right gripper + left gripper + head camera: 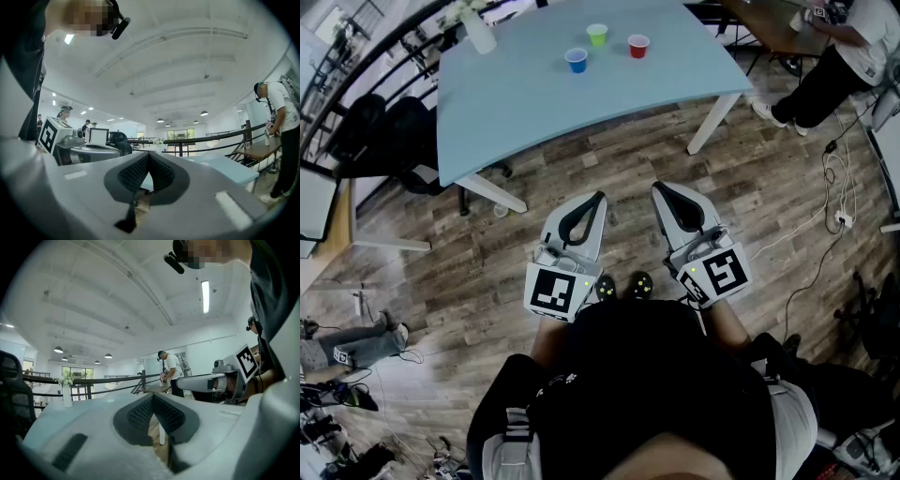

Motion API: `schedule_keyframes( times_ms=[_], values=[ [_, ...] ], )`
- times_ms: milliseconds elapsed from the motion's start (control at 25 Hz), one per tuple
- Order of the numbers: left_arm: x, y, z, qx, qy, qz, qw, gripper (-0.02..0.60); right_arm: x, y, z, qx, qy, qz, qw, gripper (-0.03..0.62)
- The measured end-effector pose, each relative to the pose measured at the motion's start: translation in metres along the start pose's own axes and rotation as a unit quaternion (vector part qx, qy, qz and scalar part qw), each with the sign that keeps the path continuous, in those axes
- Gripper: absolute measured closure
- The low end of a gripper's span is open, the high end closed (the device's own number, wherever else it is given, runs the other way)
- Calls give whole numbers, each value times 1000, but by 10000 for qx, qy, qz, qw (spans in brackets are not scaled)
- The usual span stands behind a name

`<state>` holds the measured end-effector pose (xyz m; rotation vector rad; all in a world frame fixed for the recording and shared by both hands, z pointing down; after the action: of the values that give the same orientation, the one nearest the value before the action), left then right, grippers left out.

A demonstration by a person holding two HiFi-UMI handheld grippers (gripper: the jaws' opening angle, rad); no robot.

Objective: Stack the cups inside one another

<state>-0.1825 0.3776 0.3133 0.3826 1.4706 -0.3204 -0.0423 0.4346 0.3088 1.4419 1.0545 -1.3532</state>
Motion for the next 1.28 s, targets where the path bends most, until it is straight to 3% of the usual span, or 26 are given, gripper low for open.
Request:
schedule_keyframes(
  times_ms=[880,1280],
  values=[
    [6,15,28,15,-18,55,10000,595,3,35,-12,-7,211,266,9994,584],
    [5,31,38,232,-107,-2,9997,595,1,53,-22,169,233,397,9988,584]
  ],
)
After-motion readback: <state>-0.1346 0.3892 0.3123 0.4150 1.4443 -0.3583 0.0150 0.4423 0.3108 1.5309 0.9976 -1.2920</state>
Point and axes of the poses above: the fingertips, and each gripper's own axes: z forward along the fingers, y to its right, x out of its top, the point moved 6 cm from there along -z, backward along the fingers
